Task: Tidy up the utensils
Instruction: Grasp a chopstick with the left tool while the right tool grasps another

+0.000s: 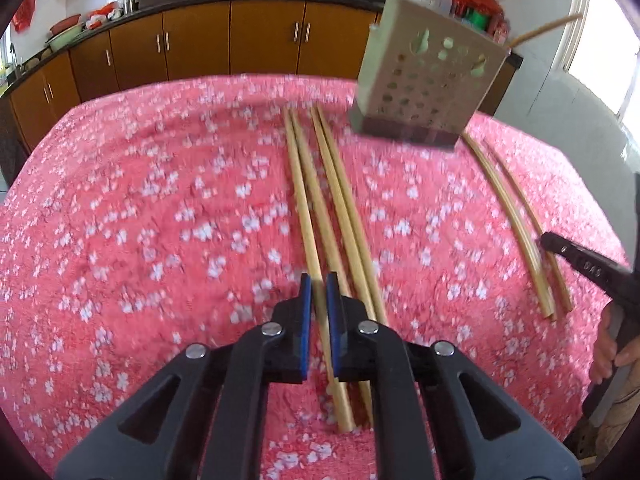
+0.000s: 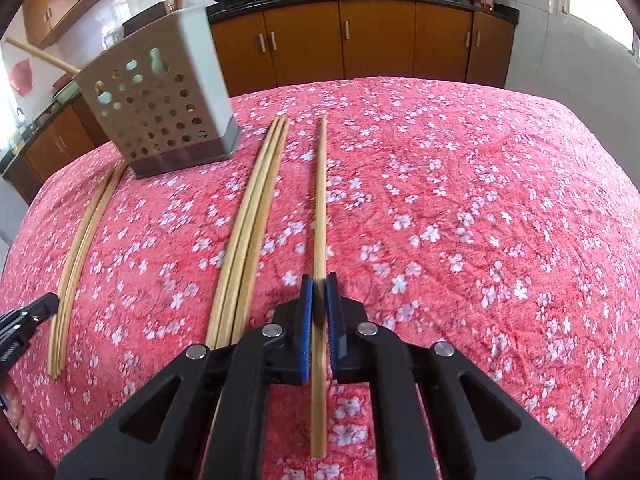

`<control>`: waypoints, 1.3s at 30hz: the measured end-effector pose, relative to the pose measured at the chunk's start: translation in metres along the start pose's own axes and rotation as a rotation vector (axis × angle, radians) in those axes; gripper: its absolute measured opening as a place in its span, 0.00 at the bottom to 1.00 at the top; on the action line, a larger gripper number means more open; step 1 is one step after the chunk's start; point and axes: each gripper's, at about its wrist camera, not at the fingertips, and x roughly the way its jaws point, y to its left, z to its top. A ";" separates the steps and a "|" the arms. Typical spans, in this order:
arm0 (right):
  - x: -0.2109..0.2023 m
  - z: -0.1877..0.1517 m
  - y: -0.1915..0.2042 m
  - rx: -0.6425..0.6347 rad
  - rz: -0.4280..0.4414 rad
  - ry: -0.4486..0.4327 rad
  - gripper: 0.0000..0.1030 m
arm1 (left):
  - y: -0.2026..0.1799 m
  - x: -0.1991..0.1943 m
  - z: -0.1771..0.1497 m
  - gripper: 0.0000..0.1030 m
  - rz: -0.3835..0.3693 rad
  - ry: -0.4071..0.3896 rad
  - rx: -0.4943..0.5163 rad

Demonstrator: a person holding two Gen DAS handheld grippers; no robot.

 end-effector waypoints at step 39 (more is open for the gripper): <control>0.011 0.016 -0.026 0.010 -0.049 -0.047 0.08 | 0.071 0.014 0.033 0.10 0.089 -0.053 -0.141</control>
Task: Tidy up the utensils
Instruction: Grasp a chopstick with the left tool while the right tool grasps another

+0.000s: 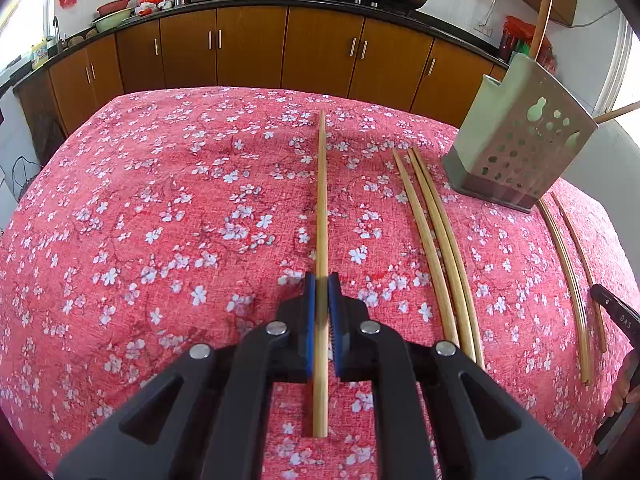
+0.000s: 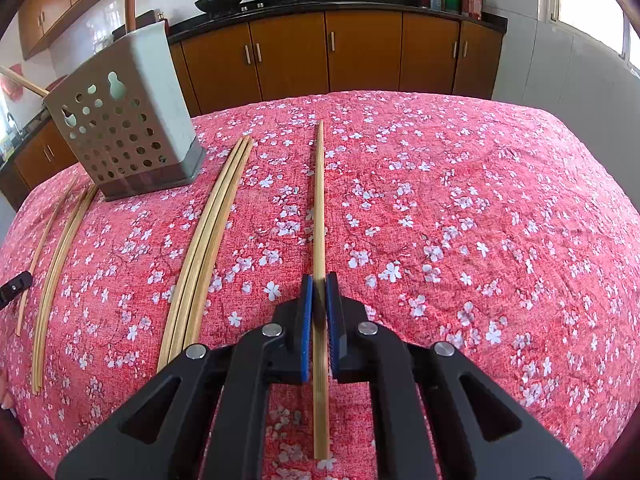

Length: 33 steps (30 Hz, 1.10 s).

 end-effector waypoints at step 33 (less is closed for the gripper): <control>-0.001 -0.001 -0.001 0.008 0.004 -0.001 0.08 | 0.001 0.000 0.000 0.10 -0.010 0.000 -0.006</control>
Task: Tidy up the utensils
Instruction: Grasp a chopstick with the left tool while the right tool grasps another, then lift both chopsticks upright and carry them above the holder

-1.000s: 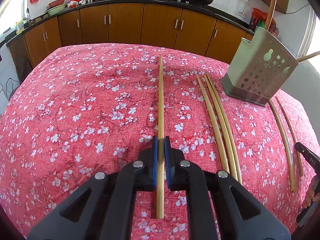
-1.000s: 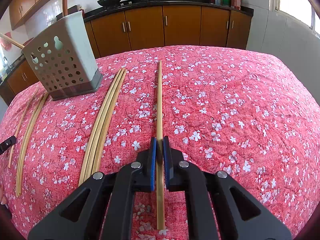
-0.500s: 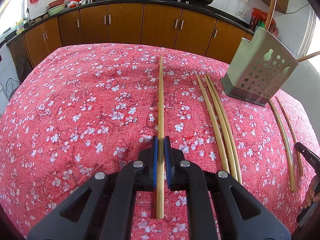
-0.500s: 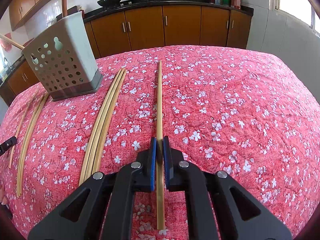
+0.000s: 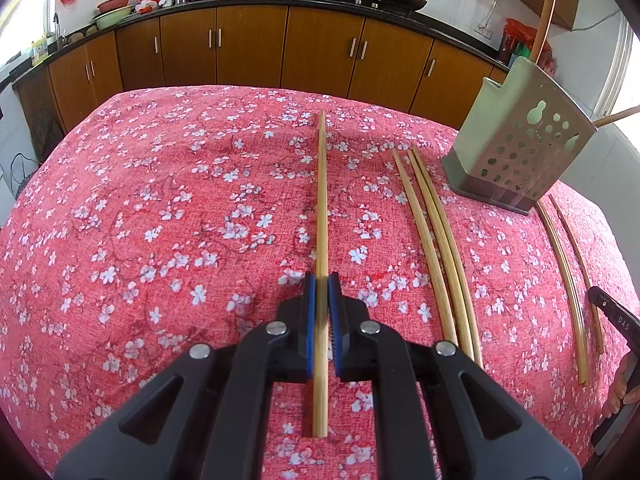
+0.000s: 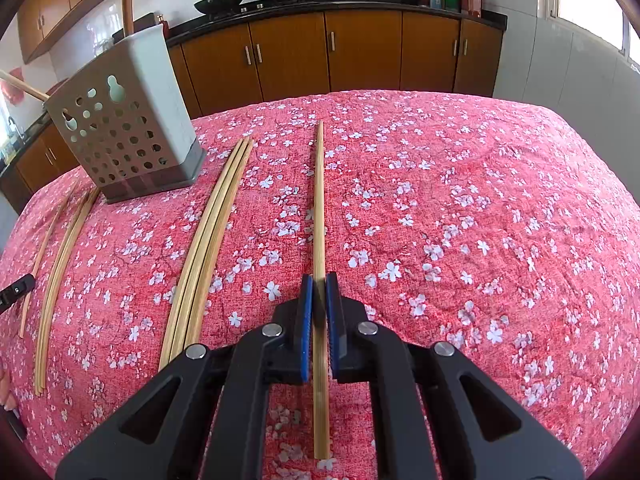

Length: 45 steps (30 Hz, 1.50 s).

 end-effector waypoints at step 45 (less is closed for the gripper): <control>-0.161 0.077 0.021 0.013 0.167 -0.418 0.07 | -0.043 -0.170 0.069 0.08 -0.071 -0.376 0.150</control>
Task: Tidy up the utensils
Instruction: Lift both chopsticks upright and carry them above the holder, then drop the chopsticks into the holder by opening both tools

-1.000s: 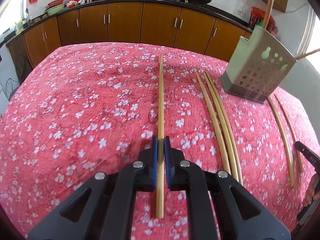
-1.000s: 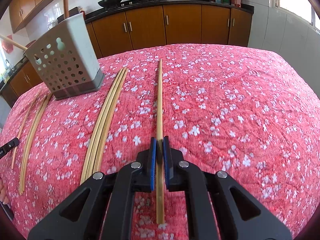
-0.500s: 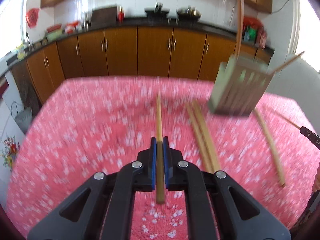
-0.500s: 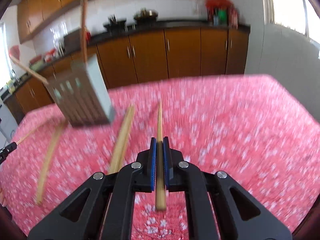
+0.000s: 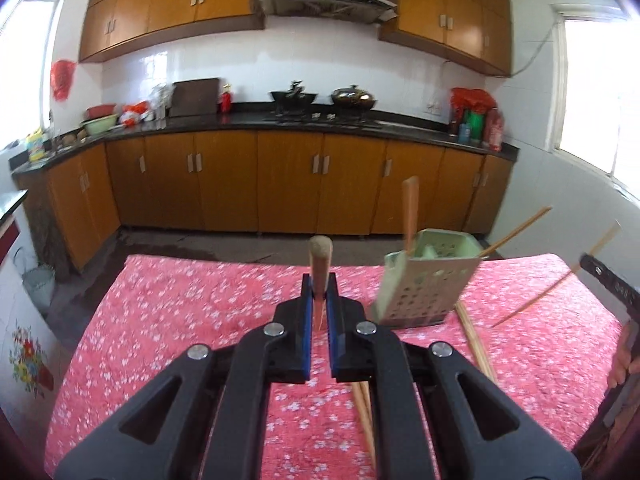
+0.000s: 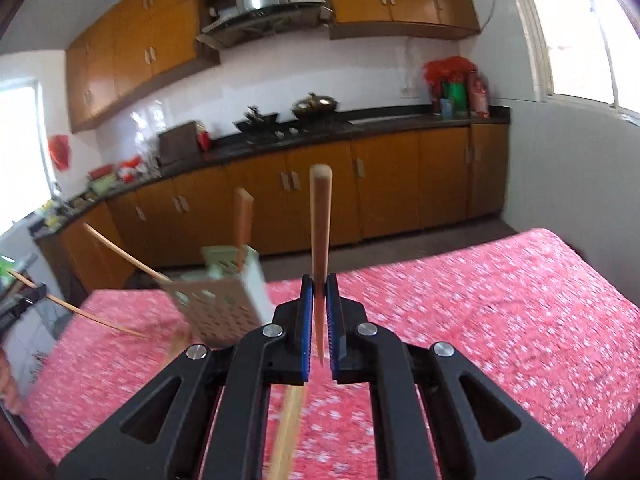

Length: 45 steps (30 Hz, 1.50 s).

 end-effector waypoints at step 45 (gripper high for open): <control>0.012 0.062 0.032 -0.012 0.046 -0.163 0.28 | -0.046 0.018 0.070 0.25 -0.063 -0.220 -0.096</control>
